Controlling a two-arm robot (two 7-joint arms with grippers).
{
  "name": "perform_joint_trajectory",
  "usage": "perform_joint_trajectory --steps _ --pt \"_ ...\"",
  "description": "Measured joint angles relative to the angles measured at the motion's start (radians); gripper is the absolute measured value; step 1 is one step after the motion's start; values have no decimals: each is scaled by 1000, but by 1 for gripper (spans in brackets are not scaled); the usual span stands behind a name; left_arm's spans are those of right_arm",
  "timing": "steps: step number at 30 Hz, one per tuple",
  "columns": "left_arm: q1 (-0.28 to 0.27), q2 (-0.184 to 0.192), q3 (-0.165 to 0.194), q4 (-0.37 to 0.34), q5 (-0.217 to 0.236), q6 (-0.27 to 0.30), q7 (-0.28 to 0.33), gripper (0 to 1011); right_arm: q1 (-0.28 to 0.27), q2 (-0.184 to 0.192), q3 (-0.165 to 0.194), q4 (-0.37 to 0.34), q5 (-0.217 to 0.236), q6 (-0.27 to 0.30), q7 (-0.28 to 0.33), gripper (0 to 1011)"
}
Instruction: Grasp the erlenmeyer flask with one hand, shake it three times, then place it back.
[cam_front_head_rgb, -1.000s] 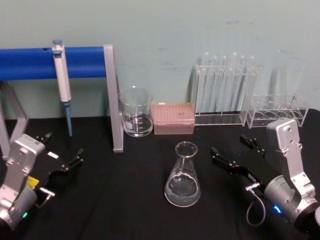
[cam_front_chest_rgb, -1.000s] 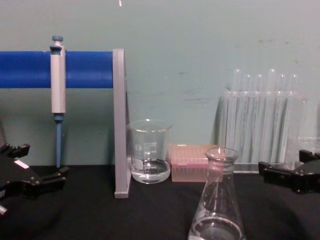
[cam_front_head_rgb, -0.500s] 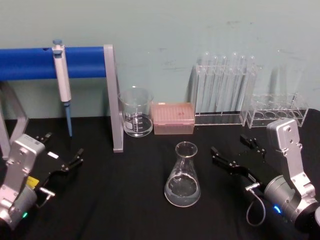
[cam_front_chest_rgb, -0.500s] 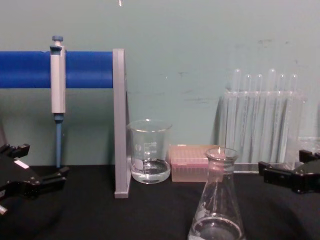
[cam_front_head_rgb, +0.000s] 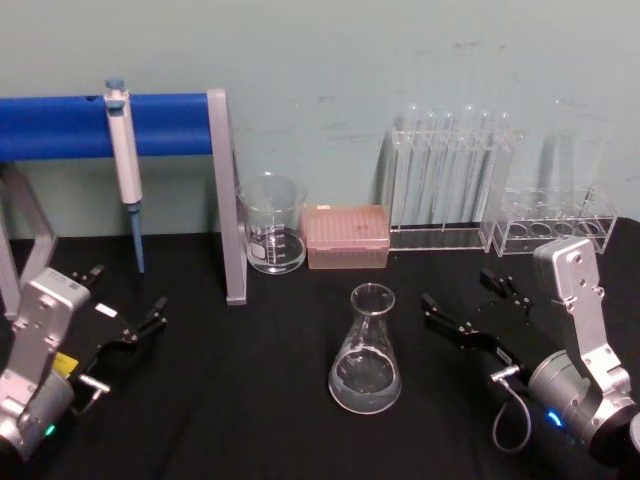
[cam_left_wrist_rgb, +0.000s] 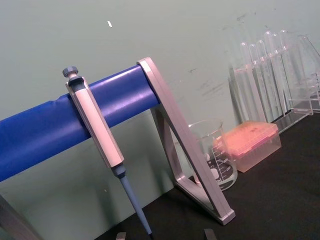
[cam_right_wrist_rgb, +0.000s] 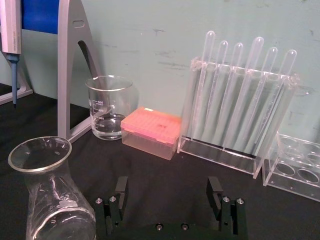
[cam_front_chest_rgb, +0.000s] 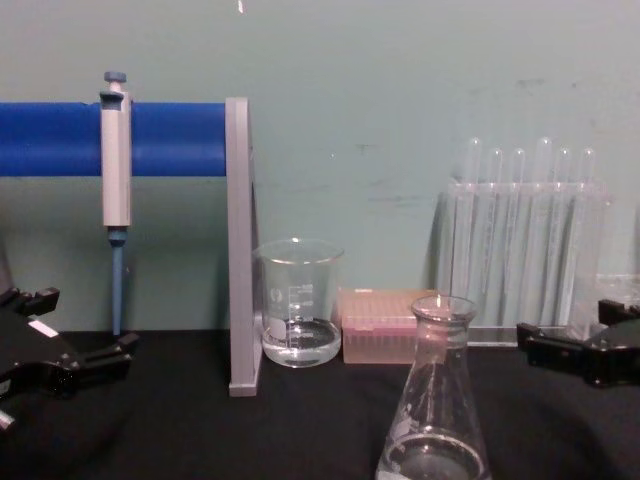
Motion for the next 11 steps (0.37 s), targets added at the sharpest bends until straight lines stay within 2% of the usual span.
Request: perform_joint_trajectory --steps 11 --pt "0 0 0 0 0 0 0 1001 0 0 0 0 0 0 0 1000"
